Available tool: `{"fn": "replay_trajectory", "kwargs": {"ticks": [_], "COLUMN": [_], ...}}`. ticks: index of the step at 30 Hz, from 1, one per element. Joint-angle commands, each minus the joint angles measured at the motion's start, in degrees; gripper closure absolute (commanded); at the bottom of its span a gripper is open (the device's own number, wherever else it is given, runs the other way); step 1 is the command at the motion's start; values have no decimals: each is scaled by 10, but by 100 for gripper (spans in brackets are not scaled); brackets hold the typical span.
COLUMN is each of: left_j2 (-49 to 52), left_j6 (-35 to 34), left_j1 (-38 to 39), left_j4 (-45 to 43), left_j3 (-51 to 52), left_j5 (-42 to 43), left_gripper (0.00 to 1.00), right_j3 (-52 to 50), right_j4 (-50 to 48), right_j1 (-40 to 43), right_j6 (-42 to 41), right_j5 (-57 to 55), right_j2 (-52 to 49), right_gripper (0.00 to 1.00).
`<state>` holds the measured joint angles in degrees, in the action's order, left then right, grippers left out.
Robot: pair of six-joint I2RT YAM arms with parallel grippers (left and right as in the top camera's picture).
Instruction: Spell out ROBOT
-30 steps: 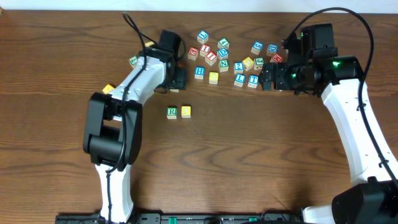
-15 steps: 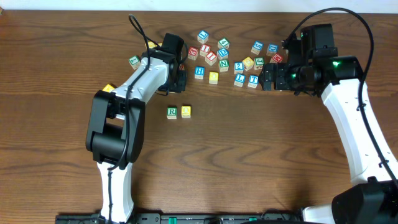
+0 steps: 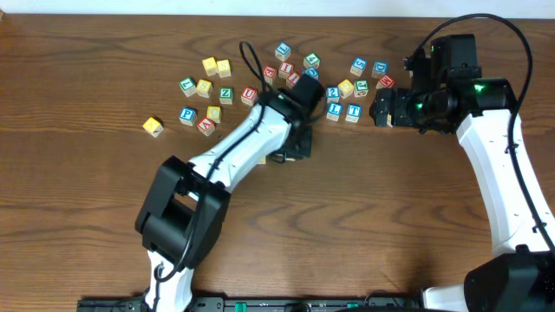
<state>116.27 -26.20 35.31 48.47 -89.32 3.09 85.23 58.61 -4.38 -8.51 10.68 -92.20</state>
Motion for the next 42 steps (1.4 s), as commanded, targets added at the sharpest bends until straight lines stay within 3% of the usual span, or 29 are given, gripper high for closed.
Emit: {"fn": "replay_trajectory", "kwargs": {"ticks": [1, 15, 16, 18, 19, 23, 31, 33, 36, 38, 39, 42], "left_j2": [2, 36, 36, 35, 35, 34, -114, -173, -268, -306, -309, -307], "left_j6": [-41, -41, -41, -41, -41, -41, -9, -4, 25, 36, 37, 36], "left_j1": [-8, -8, -8, -8, -8, -8, -19, -41, -132, -218, -258, -318], "left_j4": [-25, -55, -55, -55, -55, -54, -38, -34, -10, 18, 32, 58], "left_j3": [33, 56, 56, 56, 56, 54, 22, 22, 22, 22, 22, 22], "left_j5": [-28, -47, -47, -47, -46, -46, -58, -69, -72, -103, -102, -102], "left_gripper": [74, 74, 73, 57, 54, 54, 54, 50, 48, 48, 47, 47], "right_j3": [10, 10, 10, 10, 10, 10, 10, 14, 95, 255, 332, 410], "right_j4": [6, 6, 6, 4, 3, 3, -17, -28, 12, 90, 119, 123], "right_j1": [3, 3, 3, 3, 3, 3, -3, -20, -73, -123, -144, -176], "right_j6": [4, 4, 4, 4, 4, 4, -5, -30, -48, -66, -90, -158], "right_j5": [0, 0, 0, -1, -9, -17, 15, 4, -35, -55, -75, -89], "right_j2": [3, 3, 3, 3, 3, 3, 3, 2, -41, -156, -218, -305], "right_gripper": [1, 1, 1, 1, 1, 1, 1, 1, 1, 1, 8, 22]}}
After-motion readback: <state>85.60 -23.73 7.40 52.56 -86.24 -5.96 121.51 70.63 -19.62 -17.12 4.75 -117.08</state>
